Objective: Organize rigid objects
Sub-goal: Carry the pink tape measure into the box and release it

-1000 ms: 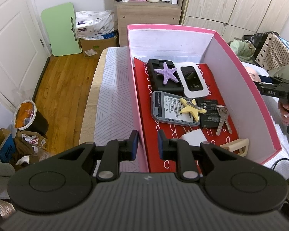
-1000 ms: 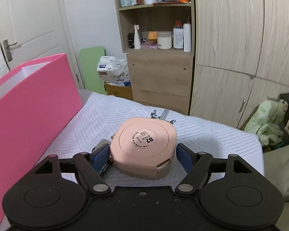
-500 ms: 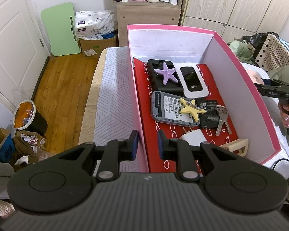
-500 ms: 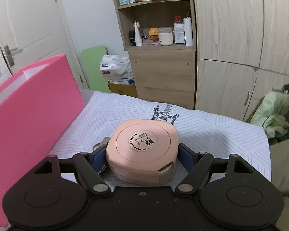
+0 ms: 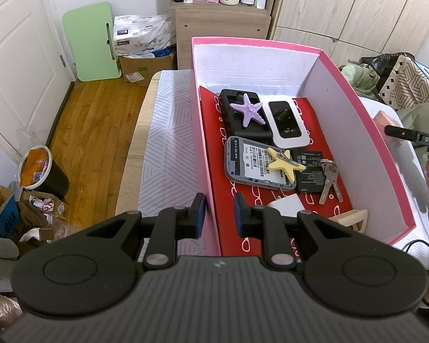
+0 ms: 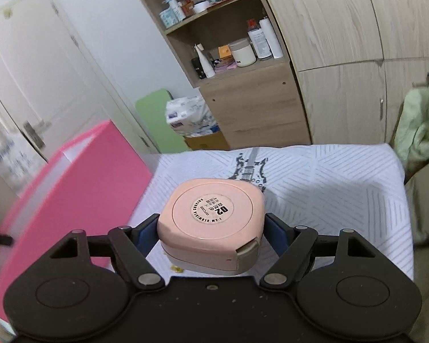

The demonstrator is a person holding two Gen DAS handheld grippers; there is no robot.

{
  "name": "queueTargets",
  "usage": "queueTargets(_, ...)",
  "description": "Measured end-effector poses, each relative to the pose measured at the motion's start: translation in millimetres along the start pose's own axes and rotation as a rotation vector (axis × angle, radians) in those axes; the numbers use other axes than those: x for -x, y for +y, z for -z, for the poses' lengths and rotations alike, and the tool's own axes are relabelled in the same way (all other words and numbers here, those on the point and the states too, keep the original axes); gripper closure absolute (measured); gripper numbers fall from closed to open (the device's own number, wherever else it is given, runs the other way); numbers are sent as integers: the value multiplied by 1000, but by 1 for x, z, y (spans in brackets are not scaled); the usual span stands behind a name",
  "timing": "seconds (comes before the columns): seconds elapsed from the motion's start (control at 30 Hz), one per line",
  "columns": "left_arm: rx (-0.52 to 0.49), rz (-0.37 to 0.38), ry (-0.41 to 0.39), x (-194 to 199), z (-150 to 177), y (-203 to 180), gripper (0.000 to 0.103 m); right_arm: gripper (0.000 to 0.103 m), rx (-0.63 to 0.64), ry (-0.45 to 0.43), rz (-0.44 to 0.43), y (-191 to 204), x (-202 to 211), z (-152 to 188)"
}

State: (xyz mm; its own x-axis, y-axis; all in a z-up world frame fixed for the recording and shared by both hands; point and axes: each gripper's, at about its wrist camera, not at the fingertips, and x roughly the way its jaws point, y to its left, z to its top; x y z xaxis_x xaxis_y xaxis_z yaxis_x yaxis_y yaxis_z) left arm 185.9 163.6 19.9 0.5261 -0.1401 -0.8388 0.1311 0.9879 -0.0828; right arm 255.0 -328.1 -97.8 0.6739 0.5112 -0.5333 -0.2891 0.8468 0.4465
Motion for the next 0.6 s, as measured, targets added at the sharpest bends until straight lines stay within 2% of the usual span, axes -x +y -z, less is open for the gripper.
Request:
queueTargets(0.23, 1, 0, -1, 0, 0, 0, 85, 22, 60, -51, -104, 32, 31, -3)
queueTargets(0.43, 0, 7, -2, 1, -1, 1, 85, 22, 180, -82, -269, 93, 58, -15)
queueTargets(0.53, 5, 18, -5, 1, -2, 3, 85, 22, 215, -49, -371, 133, 58, -21)
queueTargets(0.6, 8, 22, -10, 1, -2, 4, 85, 22, 215, 17, -439, 161, 47, -23)
